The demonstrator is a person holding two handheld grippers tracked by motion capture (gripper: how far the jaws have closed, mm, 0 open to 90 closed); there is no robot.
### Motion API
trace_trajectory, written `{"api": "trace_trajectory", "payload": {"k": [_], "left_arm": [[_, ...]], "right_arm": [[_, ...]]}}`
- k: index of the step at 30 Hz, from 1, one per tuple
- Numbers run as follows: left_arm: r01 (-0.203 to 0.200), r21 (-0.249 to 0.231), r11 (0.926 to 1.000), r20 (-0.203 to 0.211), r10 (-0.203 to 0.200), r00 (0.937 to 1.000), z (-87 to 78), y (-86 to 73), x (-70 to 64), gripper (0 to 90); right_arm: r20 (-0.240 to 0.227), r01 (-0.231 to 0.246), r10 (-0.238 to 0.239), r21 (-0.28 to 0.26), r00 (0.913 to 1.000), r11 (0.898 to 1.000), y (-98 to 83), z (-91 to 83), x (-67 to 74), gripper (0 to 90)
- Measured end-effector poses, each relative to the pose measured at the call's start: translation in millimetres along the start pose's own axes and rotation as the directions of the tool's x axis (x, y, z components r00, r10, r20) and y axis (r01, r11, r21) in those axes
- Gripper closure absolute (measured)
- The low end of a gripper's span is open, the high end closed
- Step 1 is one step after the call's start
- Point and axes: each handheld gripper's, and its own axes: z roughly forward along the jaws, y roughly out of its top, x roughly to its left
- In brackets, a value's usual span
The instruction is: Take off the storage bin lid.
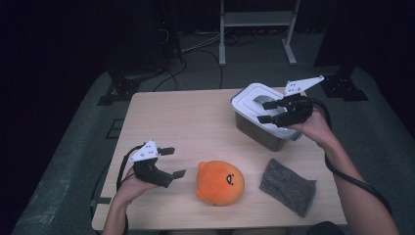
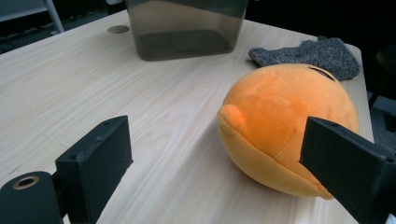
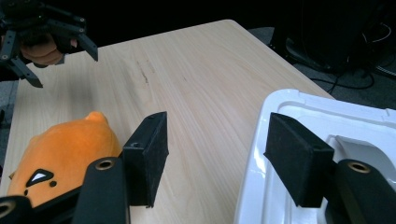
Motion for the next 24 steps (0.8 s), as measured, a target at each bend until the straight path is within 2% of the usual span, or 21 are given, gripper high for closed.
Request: {"api": "trace_trajectory", "payload": {"k": [11,24], "left_arm": [[0.006,-0.001,1.0,0.0,-0.006,1.0,-0.4,0.3,1.2,8.4],[0.006,0.007,1.0,0.006,-0.006,1.0,1.0,-0.1,0.0,8.4]], "right_arm": [[0.013,-0.03,0.03,-0.008,0.9995,1.0,0.3,0.4,-21.8,36.9],[0.036,-0.054,0.053,0.013,0.9979,0.998,-3.6,4.1,-40.5,36.7]]}}
